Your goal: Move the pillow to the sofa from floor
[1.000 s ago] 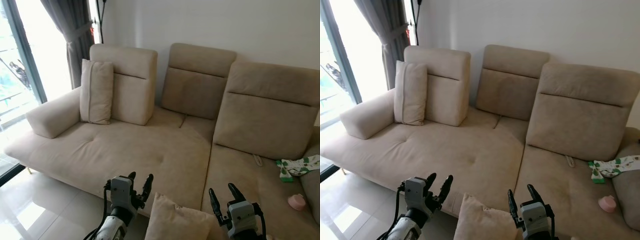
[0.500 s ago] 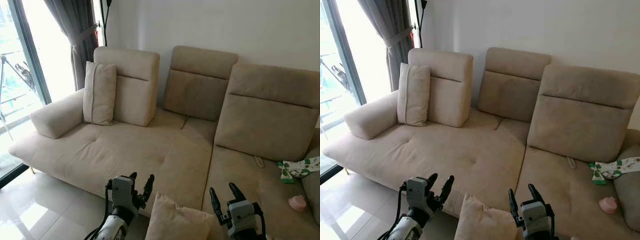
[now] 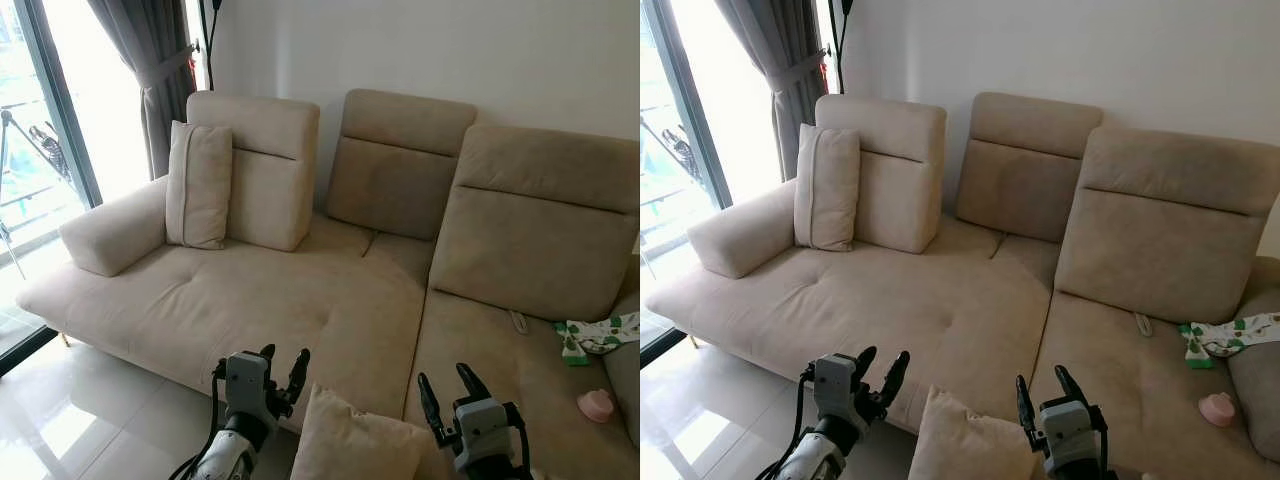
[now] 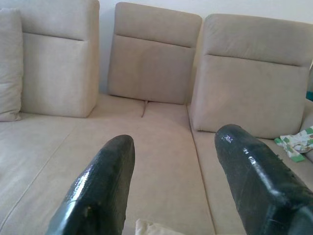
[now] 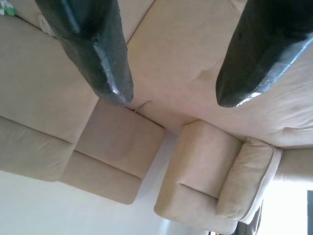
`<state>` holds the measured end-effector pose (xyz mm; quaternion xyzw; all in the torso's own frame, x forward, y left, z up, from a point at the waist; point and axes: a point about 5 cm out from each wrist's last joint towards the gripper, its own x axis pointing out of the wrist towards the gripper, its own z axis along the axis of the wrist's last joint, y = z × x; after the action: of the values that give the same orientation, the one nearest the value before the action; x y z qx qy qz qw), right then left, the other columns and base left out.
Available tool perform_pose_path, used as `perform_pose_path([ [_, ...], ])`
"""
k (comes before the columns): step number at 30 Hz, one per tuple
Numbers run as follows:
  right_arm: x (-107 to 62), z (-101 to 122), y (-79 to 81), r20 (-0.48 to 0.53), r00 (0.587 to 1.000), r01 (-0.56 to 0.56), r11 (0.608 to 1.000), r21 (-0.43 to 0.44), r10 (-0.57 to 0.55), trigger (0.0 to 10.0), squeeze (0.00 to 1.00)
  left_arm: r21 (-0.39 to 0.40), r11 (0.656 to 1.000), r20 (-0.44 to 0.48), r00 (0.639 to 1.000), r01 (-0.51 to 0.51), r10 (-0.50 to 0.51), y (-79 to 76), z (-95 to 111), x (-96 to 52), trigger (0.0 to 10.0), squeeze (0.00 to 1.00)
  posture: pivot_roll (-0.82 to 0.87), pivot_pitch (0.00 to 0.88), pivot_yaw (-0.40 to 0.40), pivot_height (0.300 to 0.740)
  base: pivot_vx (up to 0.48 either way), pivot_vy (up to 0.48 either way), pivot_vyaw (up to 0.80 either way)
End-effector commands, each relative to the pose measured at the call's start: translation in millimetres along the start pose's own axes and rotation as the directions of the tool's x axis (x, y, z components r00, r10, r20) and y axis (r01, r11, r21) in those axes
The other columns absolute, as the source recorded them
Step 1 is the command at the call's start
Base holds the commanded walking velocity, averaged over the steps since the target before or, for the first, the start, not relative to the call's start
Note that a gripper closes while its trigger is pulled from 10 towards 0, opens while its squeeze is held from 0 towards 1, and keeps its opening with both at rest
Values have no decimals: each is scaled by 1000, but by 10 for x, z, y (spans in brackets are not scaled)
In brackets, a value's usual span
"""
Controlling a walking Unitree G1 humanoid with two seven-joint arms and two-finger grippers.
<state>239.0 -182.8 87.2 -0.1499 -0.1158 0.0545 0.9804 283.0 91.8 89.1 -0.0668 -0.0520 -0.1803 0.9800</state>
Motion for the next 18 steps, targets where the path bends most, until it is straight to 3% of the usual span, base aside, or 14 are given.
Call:
perform_pose_path([
  [1,-5,-33,25,-17,1000,2,1000,11,-2,10000,0,1,1000,-4,1000,13,-13,-28,-16,-5,10000,0,43,0,-8,728,0,0,0],
  [6,0,-34,29,-16,1000,2,1000,11,-2,10000,0,4,1000,-2,1000,15,-15,-24,-9,0,10000,0,43,0,-6,728,153,0,0],
  [18,-9,-36,31,-16,1000,-3,1000,7,3,10000,0,4,1000,0,1000,20,-20,-31,-7,-7,10000,0,43,0,-7,728,308,0,0],
])
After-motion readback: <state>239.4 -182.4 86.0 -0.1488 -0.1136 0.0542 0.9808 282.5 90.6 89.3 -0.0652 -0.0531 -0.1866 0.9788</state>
